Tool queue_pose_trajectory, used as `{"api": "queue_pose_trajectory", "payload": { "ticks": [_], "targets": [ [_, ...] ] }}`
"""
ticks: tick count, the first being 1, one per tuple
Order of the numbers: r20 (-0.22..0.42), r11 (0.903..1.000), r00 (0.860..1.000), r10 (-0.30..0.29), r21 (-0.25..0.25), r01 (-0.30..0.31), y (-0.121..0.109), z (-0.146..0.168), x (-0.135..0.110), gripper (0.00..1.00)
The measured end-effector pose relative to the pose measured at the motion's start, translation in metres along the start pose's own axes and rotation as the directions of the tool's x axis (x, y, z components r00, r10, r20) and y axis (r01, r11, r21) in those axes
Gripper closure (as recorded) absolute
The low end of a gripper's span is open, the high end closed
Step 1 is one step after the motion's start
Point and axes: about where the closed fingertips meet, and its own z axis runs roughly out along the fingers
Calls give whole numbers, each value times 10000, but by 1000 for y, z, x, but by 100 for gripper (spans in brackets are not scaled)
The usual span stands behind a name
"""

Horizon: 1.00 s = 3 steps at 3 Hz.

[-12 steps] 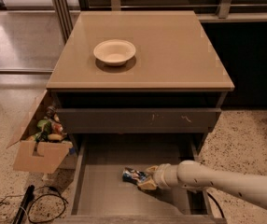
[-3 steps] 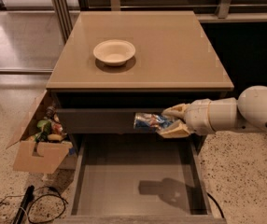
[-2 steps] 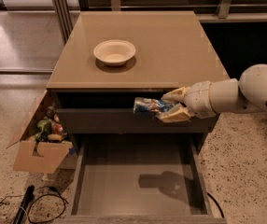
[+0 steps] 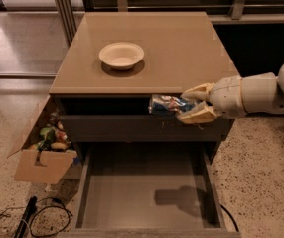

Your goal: Pick redbull can from middle drawer and place on counter

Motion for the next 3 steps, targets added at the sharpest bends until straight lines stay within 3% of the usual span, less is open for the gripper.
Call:
{"api": "queue_pose_trajectory", "payload": {
  "ticks": [1, 3],
  "targets": [
    [89, 9997, 9997, -242, -45, 242, -5, -16, -17, 100],
    [-193, 9981, 9997, 119, -596, -131, -61, 5, -28, 100]
  ]
}}
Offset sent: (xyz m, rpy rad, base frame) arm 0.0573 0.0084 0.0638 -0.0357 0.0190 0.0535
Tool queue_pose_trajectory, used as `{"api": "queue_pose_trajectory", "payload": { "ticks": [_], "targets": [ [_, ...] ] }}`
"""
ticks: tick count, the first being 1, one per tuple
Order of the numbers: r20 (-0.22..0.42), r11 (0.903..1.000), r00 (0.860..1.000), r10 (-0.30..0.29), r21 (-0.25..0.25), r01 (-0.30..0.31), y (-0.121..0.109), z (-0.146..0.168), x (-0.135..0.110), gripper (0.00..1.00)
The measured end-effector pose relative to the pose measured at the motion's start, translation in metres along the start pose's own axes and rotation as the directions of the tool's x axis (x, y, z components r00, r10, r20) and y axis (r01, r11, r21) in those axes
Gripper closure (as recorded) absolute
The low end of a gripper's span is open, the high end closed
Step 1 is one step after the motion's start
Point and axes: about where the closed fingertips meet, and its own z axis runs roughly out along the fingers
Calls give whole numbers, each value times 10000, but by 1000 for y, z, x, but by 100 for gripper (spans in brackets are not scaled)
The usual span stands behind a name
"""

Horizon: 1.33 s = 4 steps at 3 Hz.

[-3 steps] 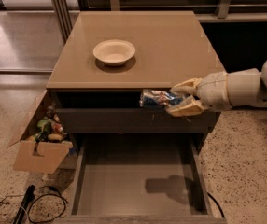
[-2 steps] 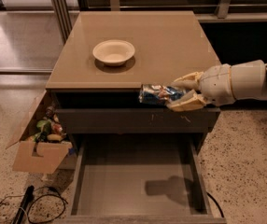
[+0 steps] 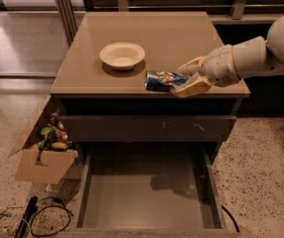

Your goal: Pick redbull can from middle drawer and place on counter

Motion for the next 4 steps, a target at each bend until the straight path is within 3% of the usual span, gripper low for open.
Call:
{"api": "queue_pose_trajectory", "payload": {
  "ticks": [2, 3, 4],
  "targets": [
    [-296, 9942, 9944, 1019, -314, -1029, -49, 30, 24, 100],
    [-281, 9941, 9941, 1044, -275, -1052, -54, 31, 24, 83],
    [-281, 9941, 9941, 1044, -275, -1052, -54, 31, 24, 60]
  ]
}}
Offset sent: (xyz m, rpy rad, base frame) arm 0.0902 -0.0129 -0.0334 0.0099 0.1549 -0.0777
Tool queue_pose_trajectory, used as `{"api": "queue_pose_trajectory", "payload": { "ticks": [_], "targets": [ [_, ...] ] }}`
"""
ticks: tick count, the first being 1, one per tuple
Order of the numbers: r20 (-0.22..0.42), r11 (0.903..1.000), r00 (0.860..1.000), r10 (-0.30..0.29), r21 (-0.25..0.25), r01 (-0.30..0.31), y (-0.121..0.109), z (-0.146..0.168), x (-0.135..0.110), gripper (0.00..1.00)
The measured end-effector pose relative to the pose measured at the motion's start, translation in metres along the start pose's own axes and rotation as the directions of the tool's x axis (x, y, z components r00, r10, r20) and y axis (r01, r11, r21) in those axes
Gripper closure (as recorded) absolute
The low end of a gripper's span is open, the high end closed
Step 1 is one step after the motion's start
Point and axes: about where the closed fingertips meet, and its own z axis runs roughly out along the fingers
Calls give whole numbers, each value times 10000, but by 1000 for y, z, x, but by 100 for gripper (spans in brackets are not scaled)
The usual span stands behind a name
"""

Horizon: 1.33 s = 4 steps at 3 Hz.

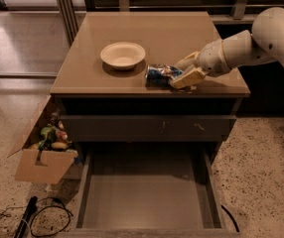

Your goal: Pick redbull can from middle drawer and place on counter

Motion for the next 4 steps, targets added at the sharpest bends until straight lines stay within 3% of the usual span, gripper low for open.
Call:
{"api": "queue_pose_trajectory", "payload": {
  "ticks": [2, 3, 4],
  "targets": [
    [0, 10000, 10000, 0, -1, 0, 0, 0, 0, 13],
    [0, 10000, 10000, 0, -2, 0, 0, 0, 0, 0],
    [0, 10000, 10000, 0, -3, 0, 0, 0, 0, 0]
  ]
}}
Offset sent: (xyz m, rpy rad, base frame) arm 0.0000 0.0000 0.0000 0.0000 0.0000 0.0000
